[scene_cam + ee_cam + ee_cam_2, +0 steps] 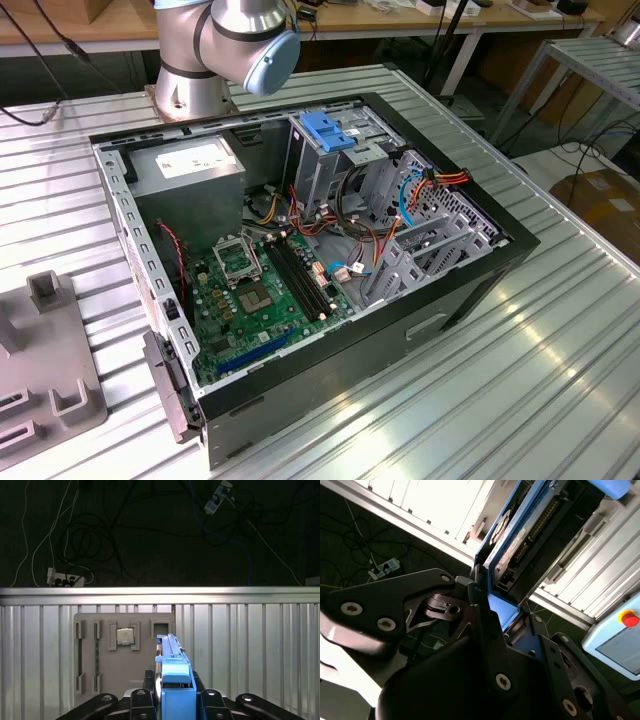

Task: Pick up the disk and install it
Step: 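Pick up the disk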

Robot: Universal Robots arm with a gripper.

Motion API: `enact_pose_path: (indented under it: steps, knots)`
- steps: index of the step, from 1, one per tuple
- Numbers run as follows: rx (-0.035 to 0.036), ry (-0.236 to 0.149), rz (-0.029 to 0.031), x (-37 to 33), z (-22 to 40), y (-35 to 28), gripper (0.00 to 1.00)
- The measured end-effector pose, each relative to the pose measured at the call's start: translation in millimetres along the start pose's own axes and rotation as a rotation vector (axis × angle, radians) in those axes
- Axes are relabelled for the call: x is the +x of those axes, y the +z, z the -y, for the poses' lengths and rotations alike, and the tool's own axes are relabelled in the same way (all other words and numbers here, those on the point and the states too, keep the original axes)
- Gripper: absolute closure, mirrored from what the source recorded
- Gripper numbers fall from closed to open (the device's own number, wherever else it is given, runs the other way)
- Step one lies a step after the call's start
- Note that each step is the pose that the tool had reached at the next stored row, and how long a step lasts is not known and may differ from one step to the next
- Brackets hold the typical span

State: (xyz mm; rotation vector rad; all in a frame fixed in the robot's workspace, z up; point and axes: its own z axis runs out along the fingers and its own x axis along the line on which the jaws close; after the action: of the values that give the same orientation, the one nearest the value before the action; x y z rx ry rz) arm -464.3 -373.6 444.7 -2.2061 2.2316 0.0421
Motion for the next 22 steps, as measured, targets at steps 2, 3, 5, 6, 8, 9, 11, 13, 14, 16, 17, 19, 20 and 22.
enact_pose_path:
  steps: [2, 3, 5, 6, 8, 9, 11, 13, 14, 16, 17, 19, 20, 22]
  knots:
    - [-0.0001, 0.000, 0.0000, -0.1, 0.1, -2.0, 0.63]
    - [-0.0002, 0.000, 0.0000, -0.1, 0.1, -2.8, 0.63]
    - [-0.0002, 0.000, 0.0000, -0.1, 0.0, -4.4, 0.63]
    - [-0.0002, 0.000, 0.0000, -0.1, 0.0, -5.3, 0.63]
    - [-0.0003, 0.000, 0.0000, -0.2, 0.1, -6.9, 0.63]
    - [-0.0003, 0.000, 0.0000, -0.2, 0.1, -7.7, 0.63]
    - [-0.0003, 0.000, 0.0000, -0.2, 0.0, -9.3, 0.63]
    - [-0.0003, 0.000, 0.0000, -0.2, 0.0, -10.9, 0.63]
    - [-0.0003, 0.000, 0.0000, -0.2, 0.0, -11.9, 0.63]
    - [-0.0004, 0.000, 0.0000, -0.3, 0.0, -14.1, 0.63]
    - [-0.0004, 0.000, 0.0000, -0.3, 0.0, -14.8, 0.63]
    - [-0.0004, 0.000, 0.0000, -0.4, 0.0, -16.6, 0.63]
    - [-0.0004, 0.000, 0.0001, -0.4, 0.0, -17.5, 0.63]
    - [-0.0004, 0.000, 0.0000, -0.4, 0.0, -20.3, 0.63]
